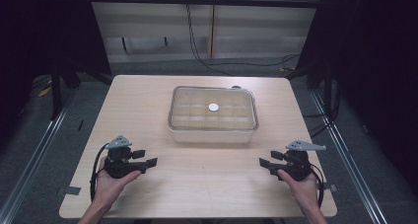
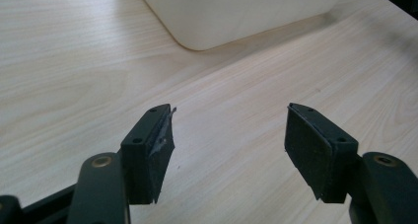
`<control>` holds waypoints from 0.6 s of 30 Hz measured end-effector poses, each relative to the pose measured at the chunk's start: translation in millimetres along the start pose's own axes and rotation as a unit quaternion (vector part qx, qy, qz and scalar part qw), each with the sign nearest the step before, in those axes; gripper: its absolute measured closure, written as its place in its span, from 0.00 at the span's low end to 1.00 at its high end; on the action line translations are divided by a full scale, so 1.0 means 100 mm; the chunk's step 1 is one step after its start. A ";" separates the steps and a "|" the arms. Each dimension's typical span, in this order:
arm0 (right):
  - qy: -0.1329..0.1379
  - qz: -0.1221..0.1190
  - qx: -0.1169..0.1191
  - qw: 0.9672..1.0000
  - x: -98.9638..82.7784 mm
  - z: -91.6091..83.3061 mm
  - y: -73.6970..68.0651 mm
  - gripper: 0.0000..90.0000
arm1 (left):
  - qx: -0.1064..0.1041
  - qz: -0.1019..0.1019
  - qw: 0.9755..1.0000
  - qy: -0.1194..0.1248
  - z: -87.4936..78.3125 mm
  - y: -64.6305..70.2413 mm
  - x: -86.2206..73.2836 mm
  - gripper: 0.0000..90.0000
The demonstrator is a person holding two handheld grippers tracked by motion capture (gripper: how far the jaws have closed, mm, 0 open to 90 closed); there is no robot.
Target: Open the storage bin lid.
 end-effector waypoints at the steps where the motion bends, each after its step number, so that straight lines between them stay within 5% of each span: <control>1: -0.003 -0.002 0.004 1.000 0.01 0.00 0.00 0.41 | -0.001 0.007 1.000 0.000 0.01 0.02 0.02 0.39; 18: -0.002 0.007 0.019 1.000 0.33 0.07 0.02 0.33 | -0.017 0.020 1.000 0.008 0.09 0.10 0.32 0.39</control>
Point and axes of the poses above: each handheld gripper's, and its own axes: z roughly forward along the jaws, x roughly out of its top, y roughly to its right, the point moved 3 cm from there along z, roughly forward along the jaws, and after that the axes turned 7 degrees about x, right-handed, at the moved point
